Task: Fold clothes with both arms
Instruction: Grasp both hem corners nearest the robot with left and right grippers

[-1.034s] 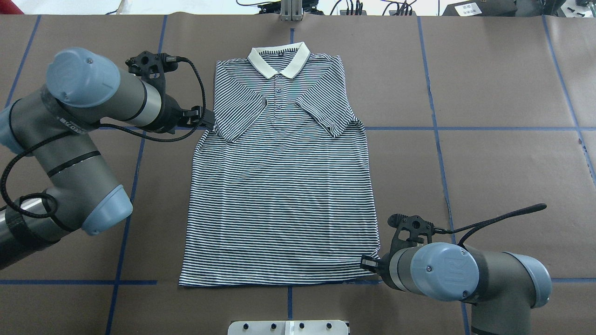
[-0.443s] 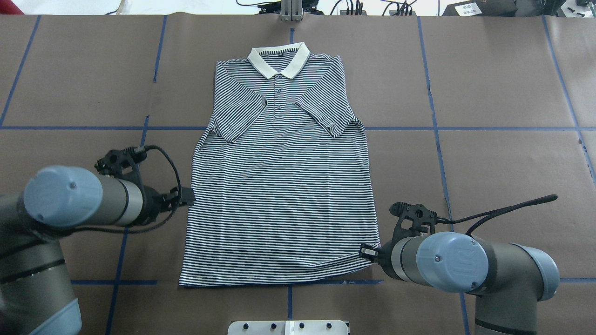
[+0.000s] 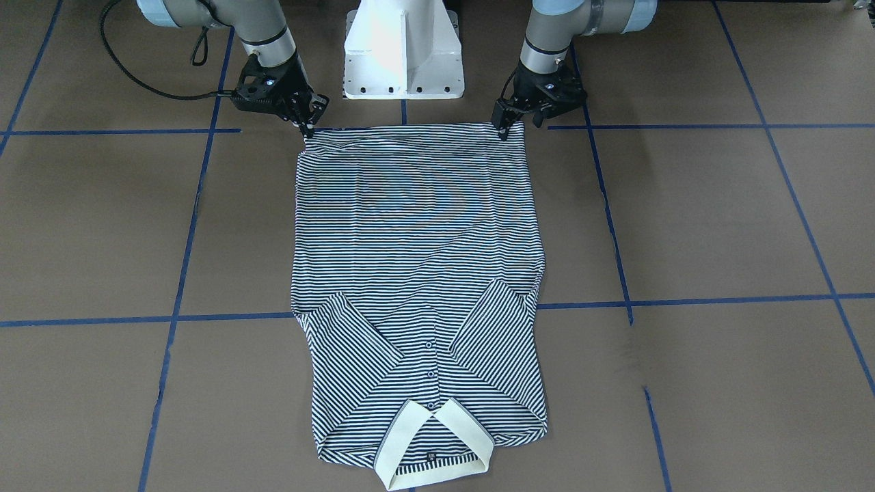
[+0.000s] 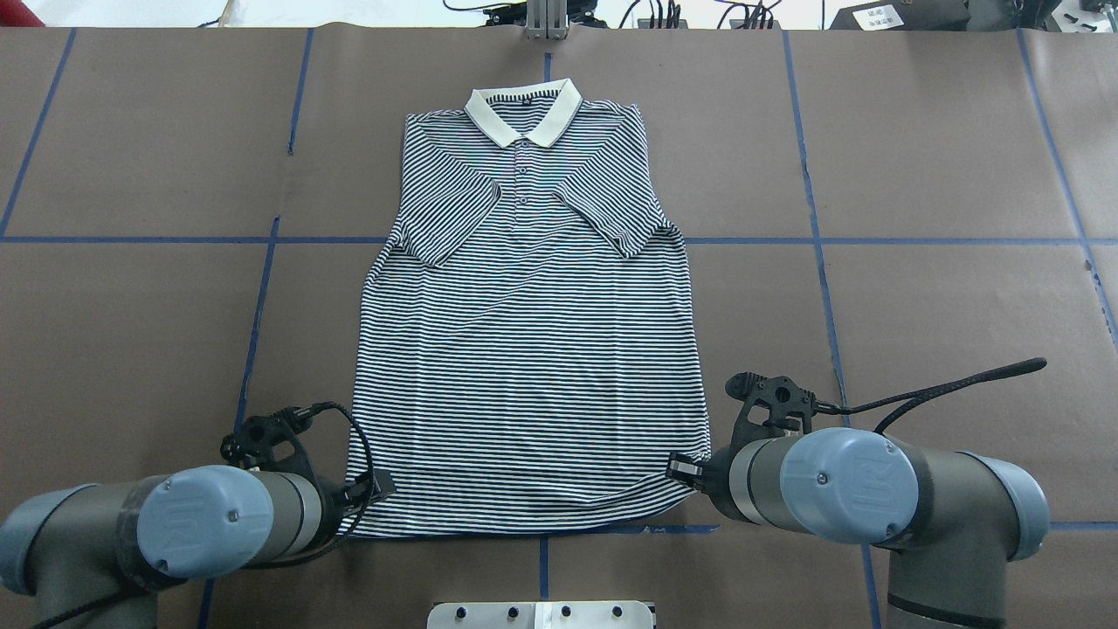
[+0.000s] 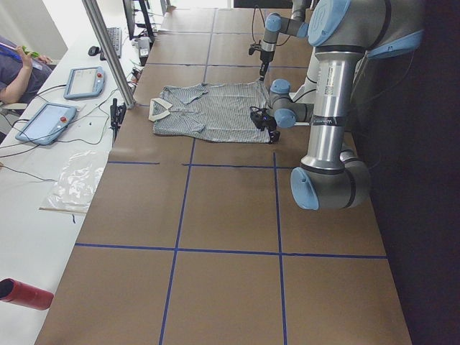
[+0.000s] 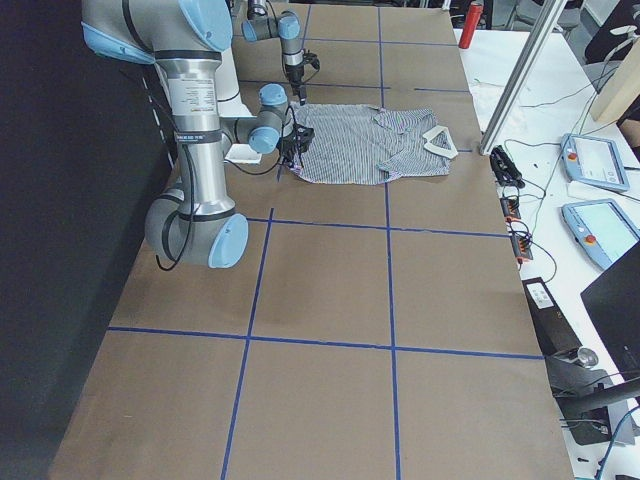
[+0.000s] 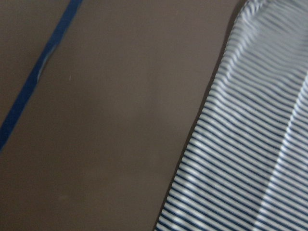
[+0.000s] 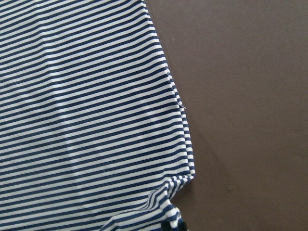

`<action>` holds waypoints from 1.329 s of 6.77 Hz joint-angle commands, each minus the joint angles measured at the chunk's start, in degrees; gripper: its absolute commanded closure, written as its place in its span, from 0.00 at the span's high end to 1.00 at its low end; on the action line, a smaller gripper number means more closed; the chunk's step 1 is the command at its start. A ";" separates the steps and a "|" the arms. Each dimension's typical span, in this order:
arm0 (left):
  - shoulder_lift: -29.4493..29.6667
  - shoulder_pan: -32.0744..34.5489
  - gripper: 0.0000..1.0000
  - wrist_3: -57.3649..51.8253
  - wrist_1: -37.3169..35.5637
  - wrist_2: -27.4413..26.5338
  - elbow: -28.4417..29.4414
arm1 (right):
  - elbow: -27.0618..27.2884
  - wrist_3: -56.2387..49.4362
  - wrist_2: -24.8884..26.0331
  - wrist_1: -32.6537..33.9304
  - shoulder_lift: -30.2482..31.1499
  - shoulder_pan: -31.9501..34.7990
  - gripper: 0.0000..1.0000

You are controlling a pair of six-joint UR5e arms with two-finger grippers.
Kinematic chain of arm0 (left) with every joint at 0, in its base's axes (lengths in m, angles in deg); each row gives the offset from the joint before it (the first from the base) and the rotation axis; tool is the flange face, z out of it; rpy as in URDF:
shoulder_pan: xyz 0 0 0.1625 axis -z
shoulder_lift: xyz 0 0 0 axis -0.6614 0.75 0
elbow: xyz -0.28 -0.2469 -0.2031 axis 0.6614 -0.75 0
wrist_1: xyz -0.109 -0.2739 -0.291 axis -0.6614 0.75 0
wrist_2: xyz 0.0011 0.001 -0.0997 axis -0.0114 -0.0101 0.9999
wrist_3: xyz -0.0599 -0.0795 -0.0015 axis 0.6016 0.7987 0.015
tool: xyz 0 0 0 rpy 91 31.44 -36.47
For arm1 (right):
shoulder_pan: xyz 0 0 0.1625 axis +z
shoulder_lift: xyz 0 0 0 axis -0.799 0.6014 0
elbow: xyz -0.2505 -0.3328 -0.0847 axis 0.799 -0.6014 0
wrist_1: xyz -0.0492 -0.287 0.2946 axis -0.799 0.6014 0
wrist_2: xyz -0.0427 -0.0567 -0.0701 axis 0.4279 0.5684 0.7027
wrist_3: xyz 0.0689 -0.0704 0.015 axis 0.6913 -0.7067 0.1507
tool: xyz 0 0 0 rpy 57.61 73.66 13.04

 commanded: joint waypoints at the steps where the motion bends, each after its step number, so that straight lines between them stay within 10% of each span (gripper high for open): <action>1: 0.15 -1.77 0.87 1.70 -1.33 -0.47 0.15 | -0.10 0.00 -0.03 0.10 -0.71 0.14 0.00; 5: 0.15 -1.50 0.74 1.62 -2.22 -0.47 0.24 | -0.01 0.00 -0.03 0.10 -0.62 0.41 0.00; 8: 0.23 -1.41 0.01 1.97 -2.22 -0.47 0.06 | 0.07 0.00 -0.03 0.10 -0.44 0.41 0.00; 9: 0.24 -1.33 0.00 1.88 -2.22 -0.47 0.06 | 0.07 0.00 -0.03 0.10 -0.36 0.49 0.00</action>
